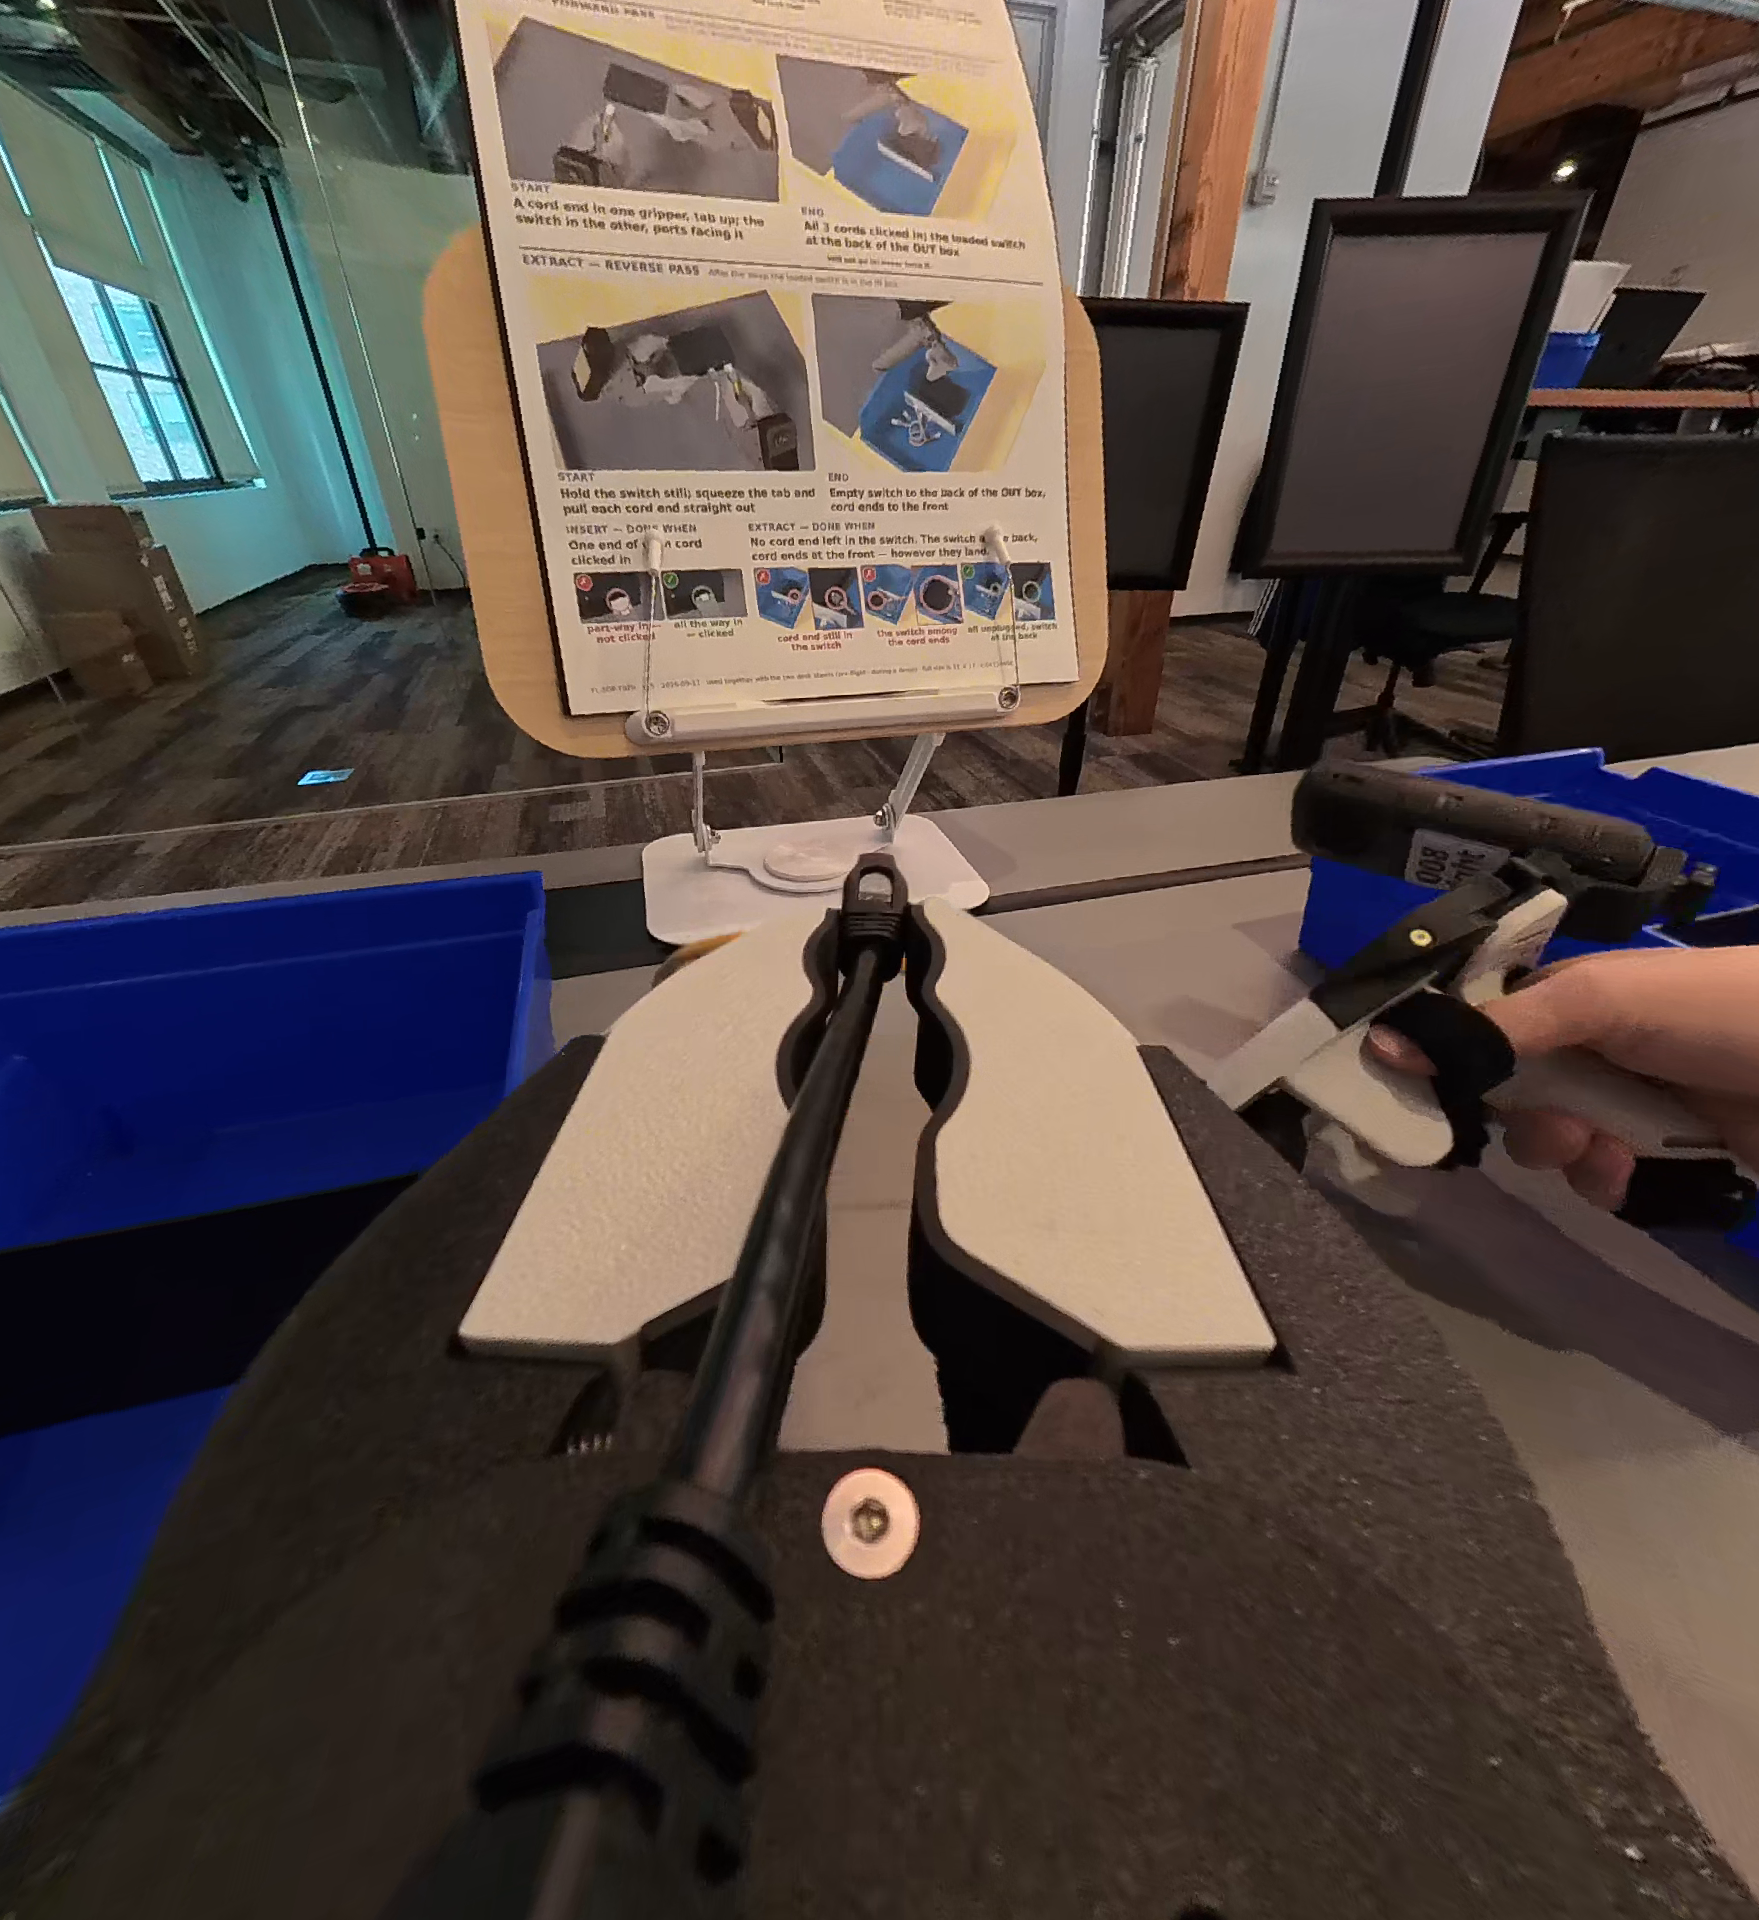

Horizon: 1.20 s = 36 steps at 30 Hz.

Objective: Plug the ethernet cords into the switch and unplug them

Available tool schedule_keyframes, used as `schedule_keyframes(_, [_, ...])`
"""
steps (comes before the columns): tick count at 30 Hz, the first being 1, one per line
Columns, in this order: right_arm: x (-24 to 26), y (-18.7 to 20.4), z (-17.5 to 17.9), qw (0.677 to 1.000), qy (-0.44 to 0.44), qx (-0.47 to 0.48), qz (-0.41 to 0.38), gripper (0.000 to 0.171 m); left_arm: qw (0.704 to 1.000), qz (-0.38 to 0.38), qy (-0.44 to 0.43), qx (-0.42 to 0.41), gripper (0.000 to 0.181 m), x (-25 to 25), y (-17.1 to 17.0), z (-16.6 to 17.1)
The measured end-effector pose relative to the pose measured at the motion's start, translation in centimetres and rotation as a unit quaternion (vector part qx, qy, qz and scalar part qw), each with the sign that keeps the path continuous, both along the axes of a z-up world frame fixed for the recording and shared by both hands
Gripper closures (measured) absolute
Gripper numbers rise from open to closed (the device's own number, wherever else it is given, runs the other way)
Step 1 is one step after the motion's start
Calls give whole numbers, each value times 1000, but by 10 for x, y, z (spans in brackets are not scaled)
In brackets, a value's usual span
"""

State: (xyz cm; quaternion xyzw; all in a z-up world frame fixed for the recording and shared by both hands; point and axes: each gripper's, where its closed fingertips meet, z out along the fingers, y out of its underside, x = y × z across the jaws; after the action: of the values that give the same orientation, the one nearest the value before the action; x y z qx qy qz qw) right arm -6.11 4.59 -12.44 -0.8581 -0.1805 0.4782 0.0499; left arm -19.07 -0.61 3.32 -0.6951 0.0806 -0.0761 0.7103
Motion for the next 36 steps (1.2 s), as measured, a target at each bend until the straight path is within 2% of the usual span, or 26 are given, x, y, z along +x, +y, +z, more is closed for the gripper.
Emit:
schedule_keyframes(7, [-1, -22, 7, 1000, 24, -4, 14, 111, 1000, -21, -11, -4, 170, 6, 0, -1])
schedule_keyframes(12, [1, -34, 8, 997, 20, -71, 37, 111, 1000, -26, -6, 2, 170, 11, -3, 0])
schedule_keyframes(15, [7, -30, 9, 996, -32, -58, 59, 111, 1000, -29, -2, 4, 170, 13, -4, 2])
schedule_keyframes(19, [24, -19, 11, 981, -159, -22, 107, 110, 999, -35, -2, 4, 170, 15, -6, 3])
schedule_keyframes(22, [42, -13, 13, 949, -277, -1, 151, 111, 999, -38, -1, 7, 170, 17, -8, 6])
schedule_keyframes(28, [83, -15, 22, 833, -491, -56, 247, 111, 999, -49, -1, 4, 170, 21, -10, 7])
schedule_keyframes(32, [90, -12, 22, 765, -576, -78, 277, 110, 999, -51, 3, 6, 170, 22, -12, 8])
schedule_keyframes(36, [81, -7, 17, 739, -599, -92, 295, 110, 998, -59, -1, 3, 170, 24, -12, 7])
